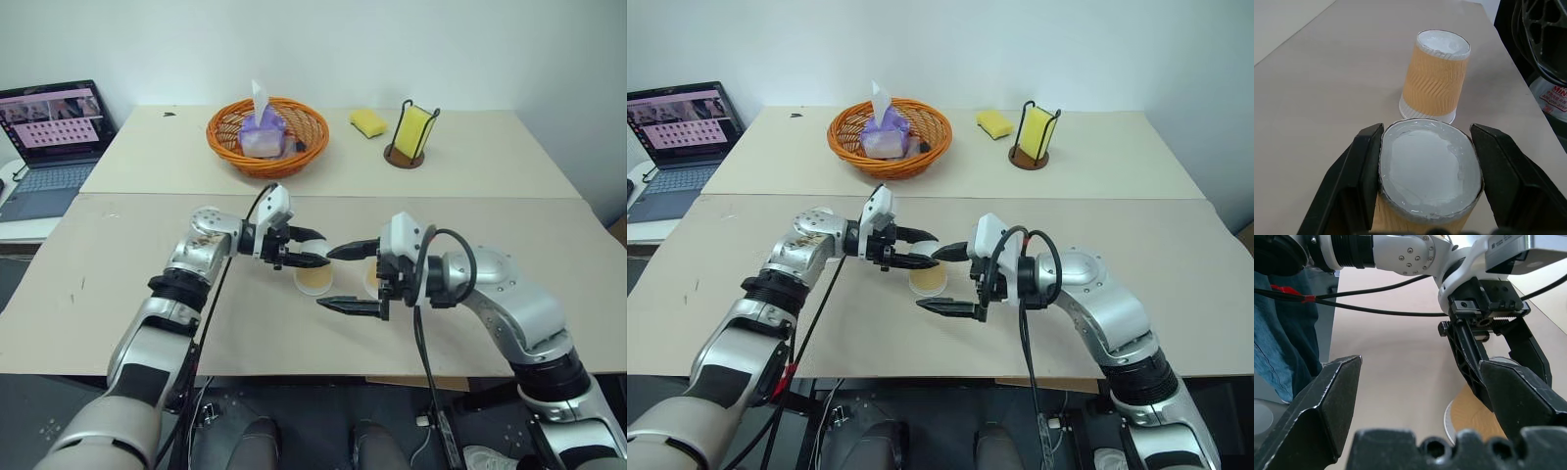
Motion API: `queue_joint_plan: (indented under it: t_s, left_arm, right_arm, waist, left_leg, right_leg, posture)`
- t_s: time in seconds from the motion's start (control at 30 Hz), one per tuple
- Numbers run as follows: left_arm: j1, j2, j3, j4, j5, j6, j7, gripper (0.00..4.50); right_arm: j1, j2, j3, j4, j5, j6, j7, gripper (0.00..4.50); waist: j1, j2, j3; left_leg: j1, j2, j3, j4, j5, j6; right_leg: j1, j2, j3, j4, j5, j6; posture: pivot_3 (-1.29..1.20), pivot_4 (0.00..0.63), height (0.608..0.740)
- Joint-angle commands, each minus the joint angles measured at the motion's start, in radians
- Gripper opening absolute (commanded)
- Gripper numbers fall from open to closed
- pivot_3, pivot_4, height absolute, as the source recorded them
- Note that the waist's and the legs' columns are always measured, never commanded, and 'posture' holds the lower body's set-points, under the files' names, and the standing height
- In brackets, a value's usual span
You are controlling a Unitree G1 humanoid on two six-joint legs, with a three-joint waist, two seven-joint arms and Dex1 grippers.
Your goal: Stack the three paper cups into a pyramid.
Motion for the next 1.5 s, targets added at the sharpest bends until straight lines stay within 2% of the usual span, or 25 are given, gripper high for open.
queue_joint_plan:
  t_s: [0.03, 0.1, 0.17, 0.2, 0.27, 0.47, 0.6, 0.67, 0.73, 0.83, 0.93, 1.03, 1.17, 1.5]
  left_arm:
    - [-0.008, -0.011, 0.001, 0.019, 0.026, -0.018, -0.020, 2.77]
    - [-0.009, -0.013, 0.007, 0.025, 0.028, -0.023, -0.021, 2.77]
    - [-0.012, -0.016, 0.018, 0.032, 0.028, -0.034, -0.014, 3.42]
    - [-0.013, -0.015, 0.024, 0.031, 0.026, -0.034, -0.014, 3.58]
    - [-0.019, -0.010, 0.040, 0.024, 0.023, -0.032, -0.011, 4.36]
    - [-0.034, 0.022, 0.108, -0.080, -0.025, 0.032, -0.008, 4.44]
    - [-0.018, 0.098, 0.190, -0.347, -0.139, 0.228, 0.014, 4.44]
    - [0.005, 0.130, 0.221, -0.458, -0.160, 0.292, 0.074, 4.44]
    - [0.027, 0.144, 0.277, -0.555, -0.207, 0.375, 0.152, 4.44]
    - [0.137, 0.038, 0.421, -0.749, -0.188, 0.471, 0.552, 4.44]
    - [0.339, -0.150, 0.468, -0.972, -0.016, 0.437, 0.976, 4.44]
    - [0.542, -0.282, 0.425, -1.131, 0.157, 0.423, 1.243, 4.44]
    - [0.695, -0.377, 0.373, -1.197, 0.253, 0.382, 1.400, 4.44]
    - [0.696, -0.331, 0.458, -1.050, 0.207, 0.319, 1.419, 4.44]
  right_arm:
    - [0.003, -0.002, -0.035, -0.047, 0.019, 0.003, -0.014, 4.50]
    - [0.001, -0.003, -0.035, -0.044, 0.019, 0.001, -0.016, 4.50]
    - [-0.001, -0.003, -0.034, -0.039, 0.018, -0.002, -0.016, 4.50]
    - [-0.002, -0.003, -0.033, -0.038, 0.017, -0.003, -0.017, 4.50]
    - [-0.005, -0.002, -0.030, -0.032, 0.015, -0.005, -0.016, 4.50]
    - [-0.005, 0.003, -0.021, -0.021, 0.013, -0.009, -0.008, 4.50]
    - [-0.007, 0.007, -0.017, -0.005, 0.015, -0.012, 0.001, 4.50]
    - [-0.011, 0.007, -0.016, 0.009, 0.009, -0.018, 0.005, 4.50]
    - [-0.018, 0.010, -0.021, 0.025, 0.005, -0.021, 0.005, 4.50]
    - [-0.035, 0.019, -0.026, 0.064, -0.011, -0.031, -0.007, 4.50]
    - [-0.035, 0.022, -0.037, 0.082, -0.015, -0.032, -0.015, 4.50]
    - [-0.034, 0.025, -0.052, 0.092, -0.009, -0.026, -0.016, 4.50]
    - [-0.045, 0.036, -0.062, 0.117, -0.013, -0.024, -0.021, 4.50]
    - [-0.052, 0.060, -0.057, 0.128, -0.015, -0.021, -0.019, 4.50]
  waist:
    - [0.000, 0.000, 0.000]
    - [0.000, 0.000, 0.000]
    - [0.000, 0.000, 0.000]
    - [-0.001, 0.000, 0.000]
    - [-0.001, 0.000, 0.000]
    - [-0.004, 0.000, 0.000]
    - [-0.012, -0.001, 0.001]
    - [-0.016, -0.001, 0.001]
    - [-0.020, -0.001, 0.001]
    - [-0.023, -0.001, 0.001]
    - [-0.020, -0.001, 0.001]
    - [-0.021, -0.002, 0.001]
    - [-0.006, -0.002, 0.001]
    - [0.002, -0.002, 0.001]
  left_leg:
    - [0.000, 0.000, 0.000, 0.000, 0.000, 0.000]
    - [0.000, 0.000, 0.000, 0.000, 0.000, 0.000]
    - [0.000, 0.000, 0.000, 0.000, 0.000, 0.000]
    - [0.000, 0.000, 0.000, 0.000, 0.000, 0.000]
    - [-0.001, 0.000, 0.000, 0.000, 0.000, 0.000]
    - [-0.001, 0.000, 0.000, 0.000, 0.000, 0.000]
    - [-0.002, 0.001, -0.001, 0.000, 0.000, 0.000]
    - [-0.002, 0.001, -0.001, 0.000, 0.000, 0.000]
    - [-0.002, 0.001, -0.001, 0.000, 0.000, 0.000]
    - [0.000, 0.001, -0.002, 0.000, 0.000, 0.000]
    - [0.001, 0.001, -0.002, 0.001, 0.000, 0.000]
    - [0.000, 0.000, -0.001, 0.001, 0.000, 0.000]
    - [-0.001, 0.000, -0.001, 0.001, 0.000, 0.000]
    - [0.001, -0.001, -0.001, 0.001, 0.000, 0.000]
  right_leg:
    - [0.000, 0.000, 0.000, 0.000, 0.000, 0.000]
    - [0.000, 0.000, 0.000, 0.000, 0.000, 0.000]
    - [0.000, 0.000, 0.000, 0.000, 0.000, 0.000]
    - [0.000, 0.000, 0.000, 0.000, 0.000, 0.000]
    - [-0.001, 0.000, 0.000, 0.000, 0.000, 0.000]
    - [-0.001, 0.000, 0.000, 0.000, 0.000, 0.000]
    - [-0.002, 0.001, 0.000, 0.001, 0.000, 0.000]
    - [-0.002, 0.001, 0.000, 0.001, 0.000, 0.000]
    - [-0.002, 0.001, 0.000, 0.001, 0.000, 0.000]
    - [-0.001, 0.001, 0.000, 0.002, 0.000, 0.000]
    - [0.000, 0.000, 0.001, 0.003, 0.000, 0.000]
    - [-0.002, -0.001, 0.002, 0.007, 0.000, 0.000]
    - [-0.005, -0.001, 0.003, 0.007, 0.000, 0.000]
    - [-0.001, 0.000, 0.002, 0.004, 0.000, 0.000]
  posture:
    - [0.00, 0.150, 0.732]
    - [0.00, 0.150, 0.732]
    - [0.00, 0.150, 0.732]
    - [0.00, 0.150, 0.732]
    - [0.00, 0.150, 0.732]
    - [0.00, 0.150, 0.732]
    - [0.00, 0.150, 0.732]
    - [0.00, 0.150, 0.732]
    - [0.00, 0.150, 0.732]
    - [0.00, 0.150, 0.732]
    - [0.00, 0.150, 0.732]
    - [0.00, 0.150, 0.732]
    - [0.00, 0.150, 0.732]
    - [0.00, 0.150, 0.732]
